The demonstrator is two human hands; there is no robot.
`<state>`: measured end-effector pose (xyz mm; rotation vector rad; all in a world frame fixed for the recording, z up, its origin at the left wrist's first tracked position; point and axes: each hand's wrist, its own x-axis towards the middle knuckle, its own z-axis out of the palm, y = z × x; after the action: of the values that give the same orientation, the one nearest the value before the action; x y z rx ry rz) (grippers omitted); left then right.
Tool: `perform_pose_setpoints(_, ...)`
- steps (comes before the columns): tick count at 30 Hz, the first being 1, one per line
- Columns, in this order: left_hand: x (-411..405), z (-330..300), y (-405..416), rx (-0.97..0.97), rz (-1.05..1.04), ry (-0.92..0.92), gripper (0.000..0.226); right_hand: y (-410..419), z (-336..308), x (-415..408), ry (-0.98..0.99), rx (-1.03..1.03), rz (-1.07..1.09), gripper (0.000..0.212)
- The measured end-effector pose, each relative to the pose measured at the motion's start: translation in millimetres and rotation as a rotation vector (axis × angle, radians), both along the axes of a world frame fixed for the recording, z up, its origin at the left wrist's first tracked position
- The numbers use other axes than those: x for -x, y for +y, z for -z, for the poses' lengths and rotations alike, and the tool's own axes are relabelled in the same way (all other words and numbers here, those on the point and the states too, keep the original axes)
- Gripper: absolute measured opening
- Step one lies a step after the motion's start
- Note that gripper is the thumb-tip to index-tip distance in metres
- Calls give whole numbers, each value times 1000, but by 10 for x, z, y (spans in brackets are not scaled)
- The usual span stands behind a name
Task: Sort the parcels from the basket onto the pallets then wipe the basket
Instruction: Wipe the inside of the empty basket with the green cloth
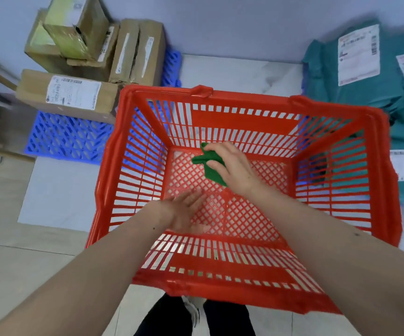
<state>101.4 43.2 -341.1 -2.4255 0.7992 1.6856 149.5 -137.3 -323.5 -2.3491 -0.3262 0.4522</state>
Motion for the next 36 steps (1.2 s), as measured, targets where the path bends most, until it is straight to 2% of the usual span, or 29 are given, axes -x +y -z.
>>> perform_pose_setpoints(3,-2,142,2,-55,34,-4,99,215,270,-202,-2,40,-71,41)
perform_pose_setpoints(6,-26,241,75,-117,-83,-58,111,287,511,-199,-124,317,-179,44)
perform_pose_setpoints(8,-47,280,115,-149,-198,-91,118,273,618,-90,-215,416,-220,45)
perform_pose_setpoints(11,-49,301,85,-150,-251,-131,124,289,737,-17,-316,449,-425,61)
perform_pose_setpoints(13,-45,326,37,-142,-284,-141,126,368,779,-109,-291,471,-567,67)
perform_pose_setpoints(16,-58,371,-5,-146,-323,-104,125,452,888,-228,-284,518,-611,57)
perform_pose_setpoints(18,-73,377,-11,-150,-325,-87,120,402,947,-241,-247,544,-592,64)
perform_pose_setpoints(20,-85,376,-2,-153,-338,-82,117,261,916,-201,-221,551,-538,73)
perform_pose_setpoints(23,-96,404,-3,-154,-362,-76,117,-144,901,-28,-157,582,-348,74)
perform_pose_setpoints(27,-99,421,13,-149,-372,-79,118,-572,931,377,-74,655,166,73)
perform_pose_setpoints(30,-82,426,6,-143,-378,-90,118,-282,882,408,8,616,416,68)
perform_pose_setpoints(32,-79,427,5,-148,-375,-90,117,6,916,349,-20,580,297,68)
perform_pose_setpoints(35,-101,381,27,-130,-360,-84,115,173,1015,354,-156,460,-226,73)
perform_pose_setpoints(36,-114,359,41,-119,-360,-76,114,124,1010,317,-164,421,-322,73)
